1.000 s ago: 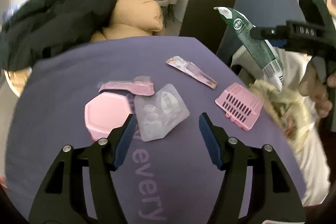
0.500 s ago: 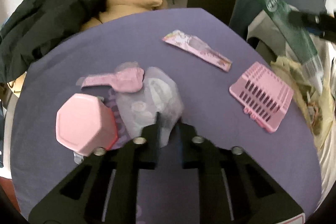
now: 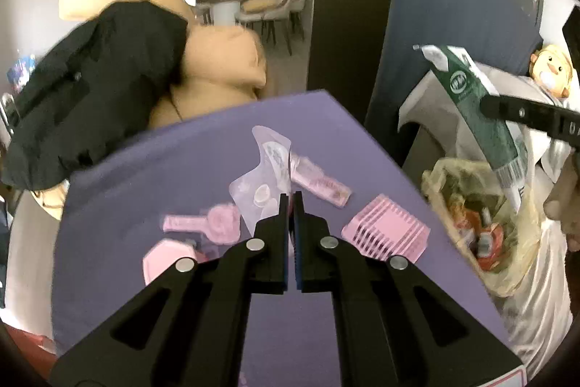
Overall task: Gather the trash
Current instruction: 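Carry the milk carton toward the trash bag while the left tool grasps the clear plastic wrapper, then drop the clear wrapper into the trash bag with the left tool while the right tool lowers the carton, then open the right tool to release the milk carton into the trash bag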
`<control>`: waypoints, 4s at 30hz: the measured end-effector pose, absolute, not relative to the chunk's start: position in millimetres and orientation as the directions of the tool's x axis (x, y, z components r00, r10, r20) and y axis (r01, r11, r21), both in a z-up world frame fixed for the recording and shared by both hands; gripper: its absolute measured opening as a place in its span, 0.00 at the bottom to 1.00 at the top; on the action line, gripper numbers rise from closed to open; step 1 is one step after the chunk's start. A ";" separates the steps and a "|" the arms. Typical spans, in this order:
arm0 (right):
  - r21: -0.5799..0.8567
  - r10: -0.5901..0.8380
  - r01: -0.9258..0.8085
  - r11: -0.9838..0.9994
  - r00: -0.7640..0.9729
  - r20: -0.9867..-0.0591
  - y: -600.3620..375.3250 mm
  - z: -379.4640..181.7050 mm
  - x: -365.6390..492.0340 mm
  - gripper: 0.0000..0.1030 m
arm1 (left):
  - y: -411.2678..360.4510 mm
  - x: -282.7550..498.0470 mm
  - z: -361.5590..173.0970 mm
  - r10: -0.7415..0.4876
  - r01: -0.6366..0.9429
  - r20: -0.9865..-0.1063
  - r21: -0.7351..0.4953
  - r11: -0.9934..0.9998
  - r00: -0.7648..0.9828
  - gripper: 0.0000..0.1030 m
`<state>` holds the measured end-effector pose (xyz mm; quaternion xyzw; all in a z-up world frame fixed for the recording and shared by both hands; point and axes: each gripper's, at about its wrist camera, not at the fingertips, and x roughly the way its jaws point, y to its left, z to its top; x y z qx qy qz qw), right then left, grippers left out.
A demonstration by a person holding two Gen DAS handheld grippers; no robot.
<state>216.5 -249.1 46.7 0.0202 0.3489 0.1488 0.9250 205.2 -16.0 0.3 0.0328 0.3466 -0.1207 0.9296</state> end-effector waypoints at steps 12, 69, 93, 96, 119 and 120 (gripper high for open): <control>0.085 0.227 -0.216 0.973 0.809 -0.542 -294.0 91.7 162.7 0.47 | -56.4 173.1 74.3 -0.316 0.337 -0.549 -0.065 0.939 0.774 0.02; 0.253 0.119 0.023 0.967 0.838 -0.532 -453.2 16.6 132.5 0.48 | -280.1 210.5 -89.1 -0.525 0.606 -0.813 -0.289 0.741 0.254 0.29; 0.093 0.136 -0.104 0.990 0.598 -0.790 -347.6 -89.7 199.8 0.48 | -115.9 177.9 -25.1 -0.439 0.414 -0.707 -0.224 0.882 0.554 0.44; 0.118 0.144 -0.084 0.990 0.534 -0.833 -347.8 -104.3 207.0 0.48 | -92.5 179.1 -26.1 -0.434 0.378 -0.699 -0.246 0.892 0.569 0.45; 0.032 0.087 -0.113 0.993 0.532 -0.842 -324.3 -89.7 191.2 0.61 | 5.2 172.2 -54.8 -0.385 0.198 -0.697 -0.337 0.920 0.605 0.49; 0.016 0.084 -0.130 0.991 0.540 -0.838 -318.8 -82.5 188.0 0.61 | 8.0 172.2 -55.4 -0.382 0.192 -0.698 -0.338 0.921 0.606 0.49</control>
